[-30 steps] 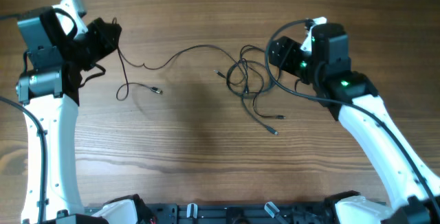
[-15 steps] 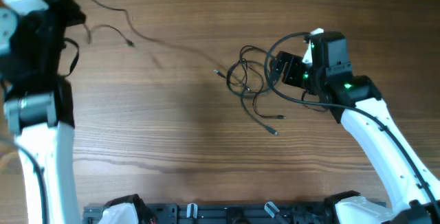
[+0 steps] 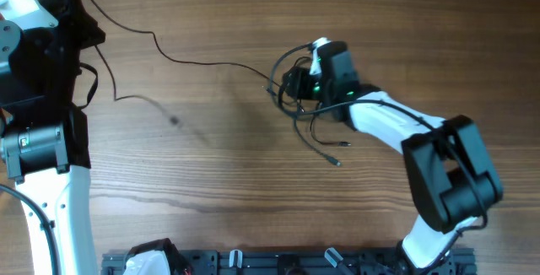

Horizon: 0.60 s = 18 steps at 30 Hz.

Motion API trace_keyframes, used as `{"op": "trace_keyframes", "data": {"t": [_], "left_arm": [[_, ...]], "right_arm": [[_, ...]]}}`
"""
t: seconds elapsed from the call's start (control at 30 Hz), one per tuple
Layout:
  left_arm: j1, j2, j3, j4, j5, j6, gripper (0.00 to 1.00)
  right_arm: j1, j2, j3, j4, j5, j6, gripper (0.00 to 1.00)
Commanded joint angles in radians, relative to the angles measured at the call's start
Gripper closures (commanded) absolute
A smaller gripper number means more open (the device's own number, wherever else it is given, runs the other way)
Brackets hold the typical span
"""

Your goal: Untangle cables

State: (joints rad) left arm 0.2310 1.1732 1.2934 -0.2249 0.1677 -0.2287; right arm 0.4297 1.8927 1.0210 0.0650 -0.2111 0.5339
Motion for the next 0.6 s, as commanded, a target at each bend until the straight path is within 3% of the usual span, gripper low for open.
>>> {"op": "trace_keyframes", "data": {"t": [0.0,0.03,0.07,0.1,0.27,0.4,0.5,0.57], "left_arm": [[0.002,-0.003,0.001,0.000,-0.013,0.016,0.96],[0.004,-0.003,0.001,-0.001,-0.013,0.016,0.96],[0.009,-0.003,0.001,-0.001,-0.013,0.015,0.96],[0.015,-0.003,0.001,-0.002,-0.013,0.015,0.96],[0.087,-0.003,0.001,-0.005,-0.013,0.012,0.96],[0.174,-0.008,0.001,0.000,-0.034,-0.003,0.96],[0.245,-0.019,0.001,0.002,-0.149,-0.134,0.96],[0.308,-0.033,0.001,-0.026,-0.178,-0.266,0.96]], "right_arm": [[0.031,0.032,0.000,-0.064,0.151,0.060,0.60],[0.026,0.027,0.000,-0.104,0.191,0.077,0.70],[0.016,0.019,0.001,-0.156,0.224,0.085,0.90],[0.000,0.008,0.001,-0.219,0.254,0.097,0.95],[-0.175,-0.090,0.001,-0.584,0.293,0.102,0.96],[-0.259,-0.124,0.001,-0.685,0.227,-0.067,0.96],[-0.258,-0.124,0.001,-0.671,0.103,-0.173,0.95],[-0.257,-0.123,0.001,-0.666,0.093,-0.166,0.95]]}}
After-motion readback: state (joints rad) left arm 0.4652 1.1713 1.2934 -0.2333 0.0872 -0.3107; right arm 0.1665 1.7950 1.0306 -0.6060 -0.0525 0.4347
